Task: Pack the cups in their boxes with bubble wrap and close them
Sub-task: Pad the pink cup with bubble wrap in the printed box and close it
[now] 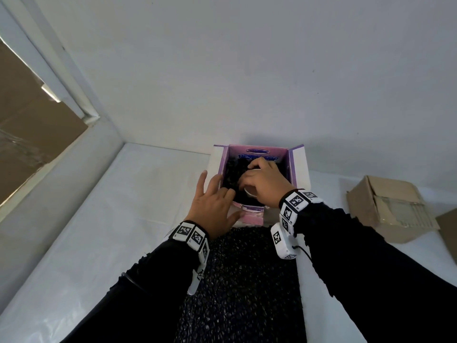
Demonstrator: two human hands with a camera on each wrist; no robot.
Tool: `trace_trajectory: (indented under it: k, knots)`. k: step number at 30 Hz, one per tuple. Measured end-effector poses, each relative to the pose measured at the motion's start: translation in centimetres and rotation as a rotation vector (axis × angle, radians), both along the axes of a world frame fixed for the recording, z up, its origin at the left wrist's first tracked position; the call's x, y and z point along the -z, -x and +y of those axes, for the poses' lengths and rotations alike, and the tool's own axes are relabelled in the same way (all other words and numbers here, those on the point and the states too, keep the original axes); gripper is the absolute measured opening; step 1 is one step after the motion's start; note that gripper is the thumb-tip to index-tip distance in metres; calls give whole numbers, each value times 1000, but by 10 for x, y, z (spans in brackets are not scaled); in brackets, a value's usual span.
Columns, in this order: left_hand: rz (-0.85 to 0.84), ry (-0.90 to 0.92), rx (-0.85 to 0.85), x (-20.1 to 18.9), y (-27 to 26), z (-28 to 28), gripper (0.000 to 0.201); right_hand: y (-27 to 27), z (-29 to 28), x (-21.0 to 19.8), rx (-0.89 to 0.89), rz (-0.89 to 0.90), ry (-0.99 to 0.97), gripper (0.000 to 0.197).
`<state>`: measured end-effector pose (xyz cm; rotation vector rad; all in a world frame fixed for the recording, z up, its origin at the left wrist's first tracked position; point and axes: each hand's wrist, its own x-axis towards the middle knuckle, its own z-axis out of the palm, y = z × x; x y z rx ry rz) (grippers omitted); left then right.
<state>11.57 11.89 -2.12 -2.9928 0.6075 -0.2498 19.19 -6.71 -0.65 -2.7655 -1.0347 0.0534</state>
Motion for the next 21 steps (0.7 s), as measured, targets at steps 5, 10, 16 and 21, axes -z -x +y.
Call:
trace_trajectory:
  k: [5,10,16,21]
  knots:
    - [24,-127,-1,-5,-1,0,12,9,7,-3,-17,-20,148,35]
    - [25,-109,27,4,5,1,37,28,-5,10,119,-26,-67,31]
    - [108,-130,-25,-10,0,-11,34,43,-9,8,128,17,76,39]
    - [5,-135,13,1,2,-4,53,58,-18,9,122,-23,36,59]
